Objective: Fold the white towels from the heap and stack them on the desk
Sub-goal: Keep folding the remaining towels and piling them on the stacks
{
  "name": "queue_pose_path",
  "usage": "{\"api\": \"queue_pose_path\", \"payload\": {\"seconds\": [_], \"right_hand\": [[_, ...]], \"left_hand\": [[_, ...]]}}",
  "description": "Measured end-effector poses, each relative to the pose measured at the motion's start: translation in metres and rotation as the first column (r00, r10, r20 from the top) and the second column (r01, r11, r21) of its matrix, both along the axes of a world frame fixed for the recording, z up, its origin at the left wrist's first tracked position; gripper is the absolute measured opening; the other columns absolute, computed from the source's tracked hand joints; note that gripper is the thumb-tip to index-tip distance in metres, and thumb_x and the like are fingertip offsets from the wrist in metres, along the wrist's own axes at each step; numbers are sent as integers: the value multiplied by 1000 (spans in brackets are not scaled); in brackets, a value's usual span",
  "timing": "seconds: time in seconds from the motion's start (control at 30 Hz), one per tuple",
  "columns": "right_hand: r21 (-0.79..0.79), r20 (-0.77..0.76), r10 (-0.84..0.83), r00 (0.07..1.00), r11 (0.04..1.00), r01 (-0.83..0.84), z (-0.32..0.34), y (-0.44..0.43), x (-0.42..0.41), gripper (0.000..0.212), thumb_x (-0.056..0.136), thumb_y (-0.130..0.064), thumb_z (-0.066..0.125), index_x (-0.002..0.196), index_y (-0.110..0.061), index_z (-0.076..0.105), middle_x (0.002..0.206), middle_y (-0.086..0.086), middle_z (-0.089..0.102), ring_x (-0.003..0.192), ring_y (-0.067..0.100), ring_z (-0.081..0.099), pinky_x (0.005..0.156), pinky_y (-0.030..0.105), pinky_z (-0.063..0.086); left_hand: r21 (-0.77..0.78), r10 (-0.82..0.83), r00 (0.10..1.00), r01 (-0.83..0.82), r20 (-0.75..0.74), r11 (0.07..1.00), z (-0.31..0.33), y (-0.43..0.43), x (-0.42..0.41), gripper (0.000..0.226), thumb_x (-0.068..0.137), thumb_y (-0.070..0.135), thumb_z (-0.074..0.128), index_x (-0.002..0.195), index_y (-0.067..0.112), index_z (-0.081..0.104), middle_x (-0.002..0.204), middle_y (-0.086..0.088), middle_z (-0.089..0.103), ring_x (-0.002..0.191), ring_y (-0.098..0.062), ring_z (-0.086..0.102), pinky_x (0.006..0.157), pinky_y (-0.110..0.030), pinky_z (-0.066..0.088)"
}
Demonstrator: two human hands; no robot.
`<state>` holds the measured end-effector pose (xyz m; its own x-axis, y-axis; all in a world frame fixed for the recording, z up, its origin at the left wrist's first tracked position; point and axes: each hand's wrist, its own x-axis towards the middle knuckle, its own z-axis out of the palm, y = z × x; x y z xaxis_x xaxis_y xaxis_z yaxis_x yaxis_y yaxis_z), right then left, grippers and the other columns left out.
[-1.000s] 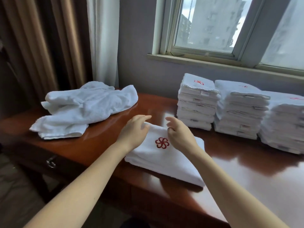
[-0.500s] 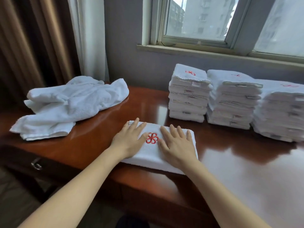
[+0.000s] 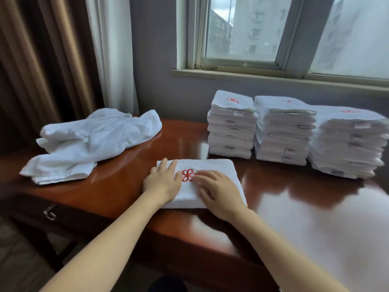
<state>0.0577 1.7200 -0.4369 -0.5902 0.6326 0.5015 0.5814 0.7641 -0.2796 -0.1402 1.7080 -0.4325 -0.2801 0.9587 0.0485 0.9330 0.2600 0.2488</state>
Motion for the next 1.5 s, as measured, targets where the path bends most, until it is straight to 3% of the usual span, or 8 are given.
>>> {"api": "queue_pose_path", "payload": {"seconds": [0.17, 0.63, 0.77, 0.87, 0.97, 1.1, 1.23, 1.5], "right_hand": [[-101, 161, 15, 987, 995, 1, -3, 0, 22, 43, 102, -34, 43, 144, -42, 44, 157, -12, 33, 147, 8, 23, 120, 28, 9], [-383, 111, -278, 954, 874, 300, 2, -4, 88, 50, 99, -12, 40, 137, -42, 53, 158, 2, 31, 149, 23, 16, 119, 38, 10], [-555, -51, -396, 917, 774, 304, 10, -9, 105, 53, 92, -2, 43, 136, -29, 58, 154, 6, 38, 146, 17, 27, 103, 11, 21], [-615, -122, -481, 868, 723, 315, 21, -14, 119, 58, 90, -4, 49, 146, -18, 46, 151, 2, 44, 137, 13, 42, 107, 18, 31], [-762, -225, -499, 837, 625, 168, 36, -23, 127, 59, 89, 1, 50, 147, -13, 44, 127, -4, 62, 104, 2, 63, 83, 11, 46], [-890, -224, -521, 824, 453, 45, 51, -33, 132, 58, 93, -6, 54, 149, -17, 39, 136, 4, 55, 119, 19, 56, 80, 31, 55], [-927, -234, -529, 816, 373, -24, 55, -43, 136, 60, 93, -8, 55, 149, -24, 39, 134, 2, 57, 110, 20, 60, 74, 35, 58], [-941, -305, -525, 795, 294, -167, 46, -51, 142, 66, 92, -3, 55, 150, -28, 35, 91, 8, 66, 59, 16, 66, 57, 29, 55]], "left_hand": [[-86, 27, 995, -36, -96, 996, 12, -8, 17, 56, 103, 47, 20, 156, 28, 16, 159, -7, 21, 136, -35, 32, 104, -44, 37], [-390, -263, 804, 41, -534, 920, 64, -41, 84, 66, 100, 61, 19, 122, 15, 61, 117, -2, 63, 103, -24, 59, 75, -32, 36], [-332, -237, 932, 140, -275, 933, 68, -49, 82, 45, 93, 61, 41, 85, 21, 61, 75, 7, 62, 66, -11, 60, 57, -26, 37], [-313, -201, 964, 247, 172, 917, 62, -54, 73, 40, 89, 46, 59, 120, 21, 59, 83, 4, 71, 61, -9, 69, 52, -24, 49], [-281, -174, 827, 368, 534, 886, 58, -57, 64, 70, 88, 26, 67, 149, 20, 34, 94, -2, 71, 64, -9, 69, 63, -27, 59], [-258, -185, 712, 465, 678, 847, 56, -63, 60, 62, 86, 15, 70, 143, 21, 47, 99, -3, 74, 82, -14, 71, 82, -34, 60], [-175, -147, 607, 440, 781, 881, 53, -65, 60, 99, 81, 3, 76, 157, 21, 15, 131, -12, 52, 110, -21, 64, 81, -31, 59], [-142, -115, 457, 491, 882, 860, 53, -68, 57, 85, 82, -5, 69, 152, 26, 31, 119, 0, 68, 105, -13, 69, 75, -21, 56]]}}
